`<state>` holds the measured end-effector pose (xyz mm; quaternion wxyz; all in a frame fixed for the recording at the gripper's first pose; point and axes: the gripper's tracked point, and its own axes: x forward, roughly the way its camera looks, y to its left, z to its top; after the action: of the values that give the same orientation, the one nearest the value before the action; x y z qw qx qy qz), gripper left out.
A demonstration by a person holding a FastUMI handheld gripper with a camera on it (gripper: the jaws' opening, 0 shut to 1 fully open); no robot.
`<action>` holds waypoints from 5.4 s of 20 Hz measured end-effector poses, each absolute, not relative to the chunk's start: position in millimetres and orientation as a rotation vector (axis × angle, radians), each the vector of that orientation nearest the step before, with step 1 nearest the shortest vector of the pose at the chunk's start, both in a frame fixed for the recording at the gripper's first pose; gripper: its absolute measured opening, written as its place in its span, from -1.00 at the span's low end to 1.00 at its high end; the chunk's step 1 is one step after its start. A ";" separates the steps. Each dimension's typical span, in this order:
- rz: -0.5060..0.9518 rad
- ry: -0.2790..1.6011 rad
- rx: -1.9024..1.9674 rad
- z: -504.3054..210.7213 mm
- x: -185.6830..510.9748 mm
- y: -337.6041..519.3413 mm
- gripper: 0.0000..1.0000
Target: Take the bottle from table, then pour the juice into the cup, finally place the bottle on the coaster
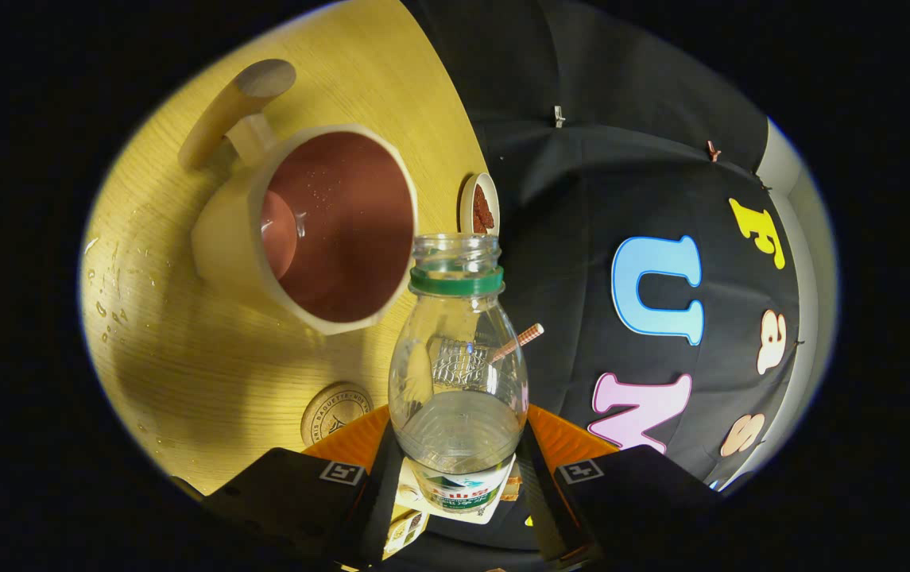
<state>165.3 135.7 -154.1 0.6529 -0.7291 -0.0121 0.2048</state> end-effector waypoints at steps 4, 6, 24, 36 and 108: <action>0.481 -0.035 -1.703 -154.6 168.9 135.5 0.46; 0.486 -0.039 -1.715 -154.4 169.6 136.6 0.45; 0.504 -0.106 -1.837 -152.8 176.8 140.5 0.45; 0.528 -0.170 -1.909 -145.3 177.5 149.0 0.45; 0.533 -0.159 -2.215 -118.8 174.4 153.8 0.45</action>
<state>174.4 153.8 -118.8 0.4158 -0.8821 -0.0631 0.2123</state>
